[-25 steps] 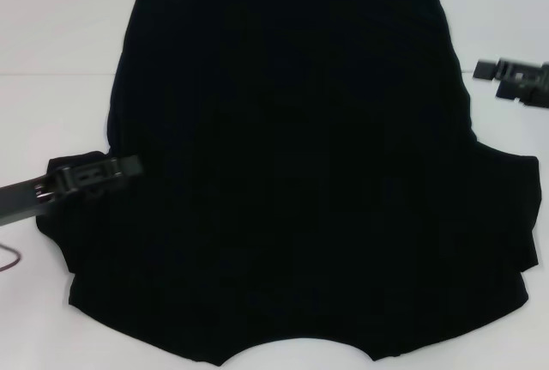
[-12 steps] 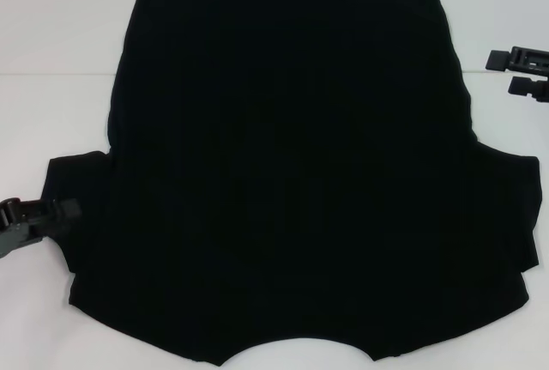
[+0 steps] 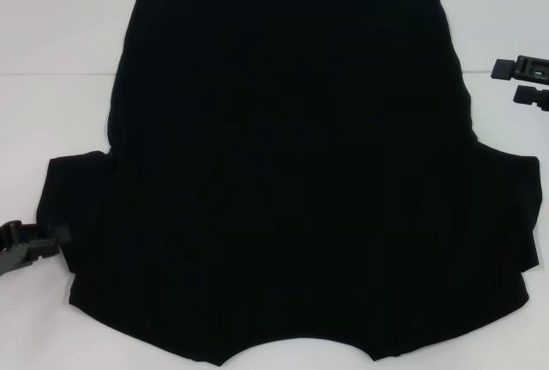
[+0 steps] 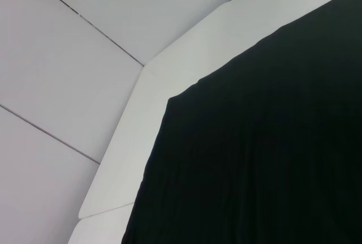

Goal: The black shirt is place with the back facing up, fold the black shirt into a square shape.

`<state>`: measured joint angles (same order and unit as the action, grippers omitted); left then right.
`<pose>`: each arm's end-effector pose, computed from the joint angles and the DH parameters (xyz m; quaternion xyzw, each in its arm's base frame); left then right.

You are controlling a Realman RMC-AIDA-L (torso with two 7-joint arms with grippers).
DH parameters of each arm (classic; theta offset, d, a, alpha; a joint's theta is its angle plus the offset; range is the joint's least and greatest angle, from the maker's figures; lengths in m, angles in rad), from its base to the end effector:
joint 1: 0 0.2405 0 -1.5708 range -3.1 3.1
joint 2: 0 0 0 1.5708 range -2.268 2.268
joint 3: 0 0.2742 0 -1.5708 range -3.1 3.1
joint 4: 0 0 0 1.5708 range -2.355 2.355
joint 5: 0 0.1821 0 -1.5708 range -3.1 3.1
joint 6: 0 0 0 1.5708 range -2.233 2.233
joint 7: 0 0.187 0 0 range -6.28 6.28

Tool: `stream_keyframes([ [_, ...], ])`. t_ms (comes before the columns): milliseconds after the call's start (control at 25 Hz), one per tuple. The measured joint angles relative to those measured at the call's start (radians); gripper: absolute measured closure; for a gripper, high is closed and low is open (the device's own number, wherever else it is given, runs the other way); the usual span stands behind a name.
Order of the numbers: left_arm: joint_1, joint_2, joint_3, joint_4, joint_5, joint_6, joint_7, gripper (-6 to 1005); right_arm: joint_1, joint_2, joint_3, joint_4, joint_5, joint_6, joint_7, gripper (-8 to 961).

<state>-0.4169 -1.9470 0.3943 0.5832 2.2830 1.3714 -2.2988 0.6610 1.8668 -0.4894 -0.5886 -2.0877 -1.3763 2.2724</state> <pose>-0.3783 0.3163 0.0165 -0.6390 -0.7086 -0.2216 0.2011 0.2745 0.4191 0.0598 -0.7379 0.5787 0.2893 0.1921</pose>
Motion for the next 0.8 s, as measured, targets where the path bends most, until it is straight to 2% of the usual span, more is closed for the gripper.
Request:
stream_keyframes([
  [480, -0.005, -0.008, 0.001, -0.023, 0.019, -0.063, -0.001, 694, -0.001, 0.000, 0.000, 0.000, 0.000, 0.004, 0.001, 38],
  [800, -0.035, -0.010, 0.015, -0.053, 0.027, -0.083, 0.003, 736, -0.003, -0.001, 0.005, 0.000, 0.000, -0.001, 0.001, 38],
])
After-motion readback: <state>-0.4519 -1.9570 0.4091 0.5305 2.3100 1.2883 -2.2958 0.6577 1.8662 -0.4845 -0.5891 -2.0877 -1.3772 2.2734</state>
